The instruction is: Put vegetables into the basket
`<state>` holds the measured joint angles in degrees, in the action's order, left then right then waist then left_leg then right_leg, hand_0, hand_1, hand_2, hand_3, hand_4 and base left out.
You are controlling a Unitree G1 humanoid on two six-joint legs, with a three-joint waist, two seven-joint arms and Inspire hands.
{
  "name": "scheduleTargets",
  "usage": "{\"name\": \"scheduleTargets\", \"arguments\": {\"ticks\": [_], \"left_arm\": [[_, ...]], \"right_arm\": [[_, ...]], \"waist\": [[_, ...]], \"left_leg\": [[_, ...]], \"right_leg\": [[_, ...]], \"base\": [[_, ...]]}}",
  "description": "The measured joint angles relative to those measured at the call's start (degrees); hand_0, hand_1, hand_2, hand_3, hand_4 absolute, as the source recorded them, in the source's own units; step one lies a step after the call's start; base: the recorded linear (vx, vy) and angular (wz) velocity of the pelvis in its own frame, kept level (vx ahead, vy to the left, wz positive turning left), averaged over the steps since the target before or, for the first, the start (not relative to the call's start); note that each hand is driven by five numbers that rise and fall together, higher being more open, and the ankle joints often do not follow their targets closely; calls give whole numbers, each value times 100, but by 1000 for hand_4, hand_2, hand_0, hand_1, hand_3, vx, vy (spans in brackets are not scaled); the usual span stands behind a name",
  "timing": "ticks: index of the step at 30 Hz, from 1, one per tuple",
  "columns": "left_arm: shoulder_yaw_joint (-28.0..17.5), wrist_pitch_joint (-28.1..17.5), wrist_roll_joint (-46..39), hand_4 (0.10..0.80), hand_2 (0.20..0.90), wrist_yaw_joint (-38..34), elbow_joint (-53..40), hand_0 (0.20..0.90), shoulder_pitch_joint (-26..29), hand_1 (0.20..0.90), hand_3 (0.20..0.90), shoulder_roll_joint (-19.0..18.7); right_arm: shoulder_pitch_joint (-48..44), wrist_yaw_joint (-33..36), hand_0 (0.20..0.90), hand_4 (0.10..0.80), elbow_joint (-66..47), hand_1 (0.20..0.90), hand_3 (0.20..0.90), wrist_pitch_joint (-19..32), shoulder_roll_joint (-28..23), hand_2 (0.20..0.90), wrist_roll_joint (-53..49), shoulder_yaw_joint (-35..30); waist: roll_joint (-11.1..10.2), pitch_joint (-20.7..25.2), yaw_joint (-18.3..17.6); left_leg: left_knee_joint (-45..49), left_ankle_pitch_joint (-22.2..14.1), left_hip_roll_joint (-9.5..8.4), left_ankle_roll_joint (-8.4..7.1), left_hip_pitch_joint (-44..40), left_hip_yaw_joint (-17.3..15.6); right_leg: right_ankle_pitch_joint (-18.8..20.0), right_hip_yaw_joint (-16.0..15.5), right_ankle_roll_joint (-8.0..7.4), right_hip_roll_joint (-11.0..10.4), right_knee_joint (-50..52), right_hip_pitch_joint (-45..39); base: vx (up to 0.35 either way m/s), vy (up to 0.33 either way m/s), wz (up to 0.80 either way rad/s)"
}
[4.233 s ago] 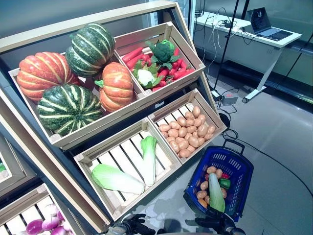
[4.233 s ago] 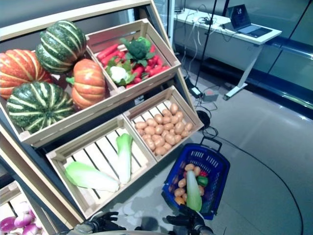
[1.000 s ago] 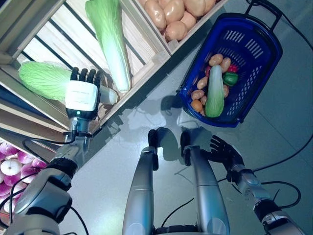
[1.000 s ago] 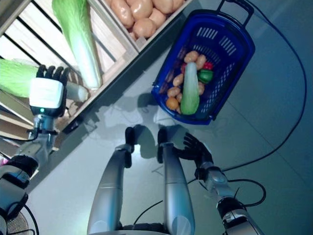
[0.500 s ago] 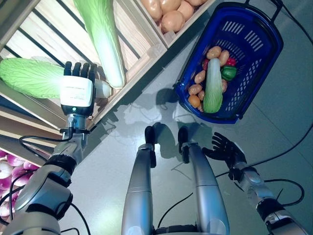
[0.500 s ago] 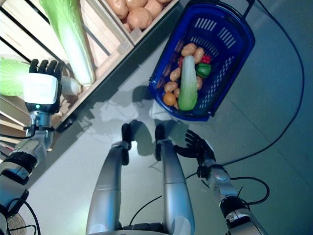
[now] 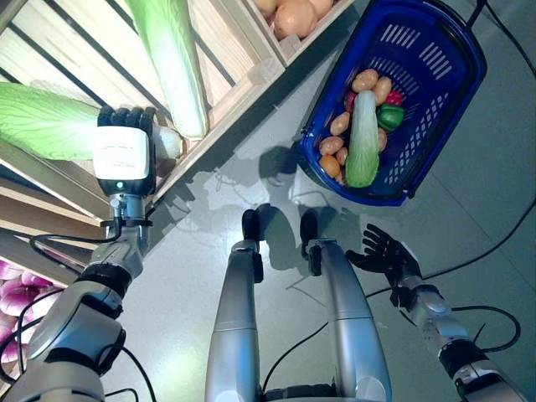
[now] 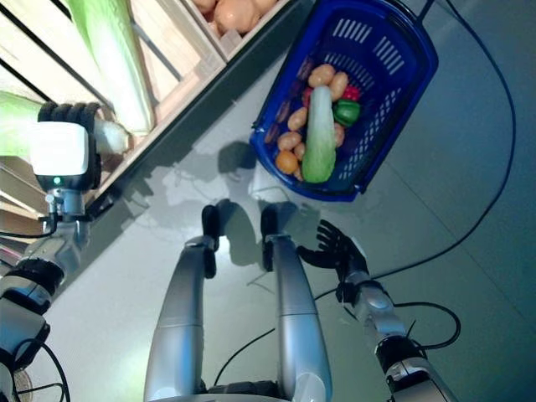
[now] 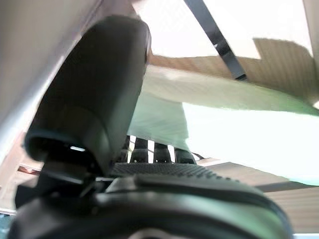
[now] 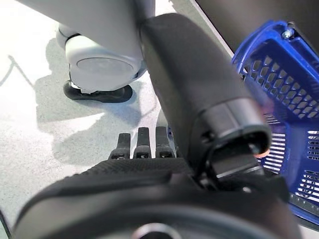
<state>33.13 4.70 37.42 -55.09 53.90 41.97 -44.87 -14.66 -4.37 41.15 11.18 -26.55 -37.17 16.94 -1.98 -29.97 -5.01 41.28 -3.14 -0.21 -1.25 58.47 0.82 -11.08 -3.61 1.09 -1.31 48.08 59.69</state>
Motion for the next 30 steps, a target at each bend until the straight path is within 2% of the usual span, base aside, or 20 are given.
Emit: {"name": "scheduleTargets", "arguments": {"ticks": [13,19,21,25,28,30], "left_arm": [[10,-23,-2,400,300,17,66,300,25,300,300,-5],[10,-214,-316,400,300,63,45,300,-29,300,300,28],[-75,-383,-443,400,300,61,10,300,-115,300,300,71],[-485,-854,-523,400,300,-5,-333,300,-511,300,300,224],[-799,-1183,-561,400,300,-76,-679,300,-857,300,300,338],[-1002,-1352,-567,400,300,-152,-949,300,-1055,300,300,356]], "right_arm": [[20,58,900,800,-95,900,900,-2,23,900,-160,46],[39,59,900,800,-94,900,900,0,49,900,-187,168],[50,58,900,800,-88,900,900,5,94,900,-234,171],[185,58,900,800,-71,900,900,30,358,900,-363,182],[358,58,900,800,-8,900,900,78,551,900,-366,178],[410,58,900,800,16,900,900,127,596,900,-365,158]], "waist": [[-33,1,-24],[-99,2,-27],[-101,3,-24],[-111,4,15],[-105,8,138],[-46,33,199]], "left_leg": [[-158,41,8,-55,-120,32],[-351,59,15,-81,-462,35],[-538,93,17,-119,-726,39],[-1469,380,19,-164,-1774,41],[-2212,584,22,-186,-2651,56],[-2466,646,36,-170,-2938,92]], "right_leg": [[46,-34,11,10,-131,-117],[44,-45,29,15,-261,-433],[58,-49,42,13,-399,-670],[180,-79,54,4,-1060,-1590],[222,-225,65,-44,-1564,-2345],[214,-317,81,-70,-1742,-2619]], "base": [[3,-33,0],[27,-41,1],[45,-28,0],[72,-47,2],[79,-54,1],[114,-38,4]]}}
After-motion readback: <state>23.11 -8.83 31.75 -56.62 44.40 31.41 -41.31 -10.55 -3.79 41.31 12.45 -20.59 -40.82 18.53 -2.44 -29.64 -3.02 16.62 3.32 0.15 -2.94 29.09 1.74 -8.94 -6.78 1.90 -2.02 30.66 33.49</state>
